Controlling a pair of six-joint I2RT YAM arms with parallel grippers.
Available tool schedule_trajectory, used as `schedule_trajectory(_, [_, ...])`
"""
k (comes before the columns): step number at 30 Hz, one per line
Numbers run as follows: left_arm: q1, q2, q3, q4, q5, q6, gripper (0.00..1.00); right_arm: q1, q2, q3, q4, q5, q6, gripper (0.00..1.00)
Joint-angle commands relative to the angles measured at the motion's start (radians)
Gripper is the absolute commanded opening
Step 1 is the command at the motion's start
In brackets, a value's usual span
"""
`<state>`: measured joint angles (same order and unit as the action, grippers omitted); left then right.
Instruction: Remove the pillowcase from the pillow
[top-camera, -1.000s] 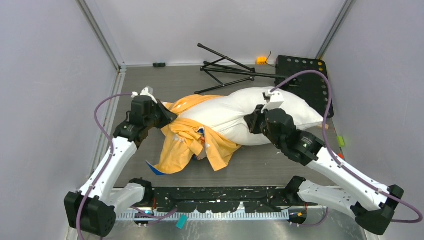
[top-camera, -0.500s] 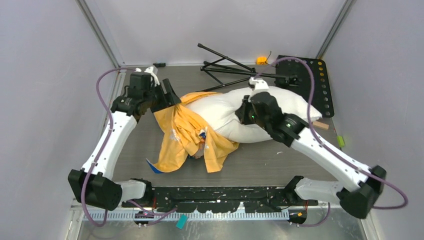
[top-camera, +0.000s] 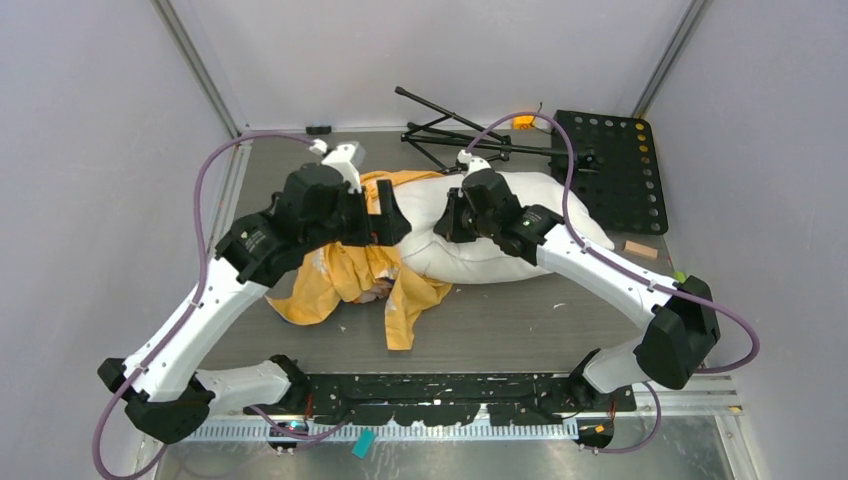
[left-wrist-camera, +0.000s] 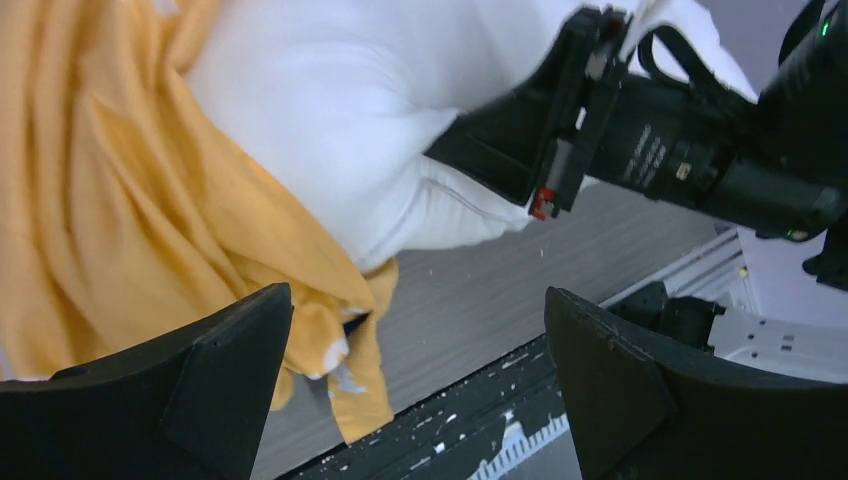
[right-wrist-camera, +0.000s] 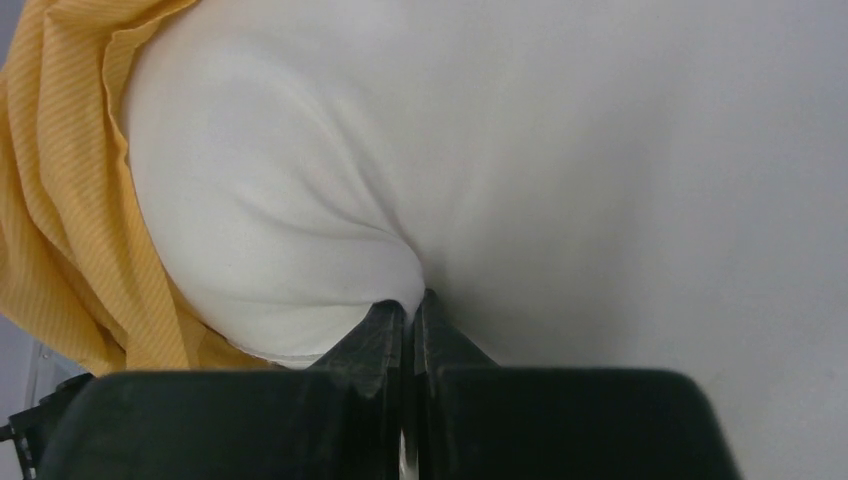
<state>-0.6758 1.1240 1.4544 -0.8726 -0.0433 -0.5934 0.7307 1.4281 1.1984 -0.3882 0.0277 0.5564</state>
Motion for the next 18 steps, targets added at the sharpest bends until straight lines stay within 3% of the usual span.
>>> schedule_trajectory(1, [-0.113, 0.013, -0.076, -0.023, -0.169, -0.092, 1.00, -0.002, 0.005, 0.039, 0.074, -0.014, 0.021, 0.00])
schedule_trajectory(6, [-0.117, 0.016, -0.229, 0.012, -0.458, -0.223, 1.00, 0.001, -0.036, -0.004, 0.121, 0.010, 0.049, 0.00])
schedule_trajectory(10, [-0.109, 0.036, -0.290, -0.019, -0.712, -0.240, 1.00, 0.001, -0.080, -0.033, 0.112, 0.046, 0.049, 0.00])
schedule_trajectory(13, [-0.024, 0.032, -0.357, -0.043, -0.702, -0.274, 0.97, 0.001, -0.139, -0.057, 0.092, 0.125, 0.040, 0.00])
schedule_trajectory(18, [0.207, -0.133, -0.557, 0.044, -0.552, -0.286, 0.74, -0.010, -0.249, -0.091, 0.023, 0.342, 0.033, 0.00])
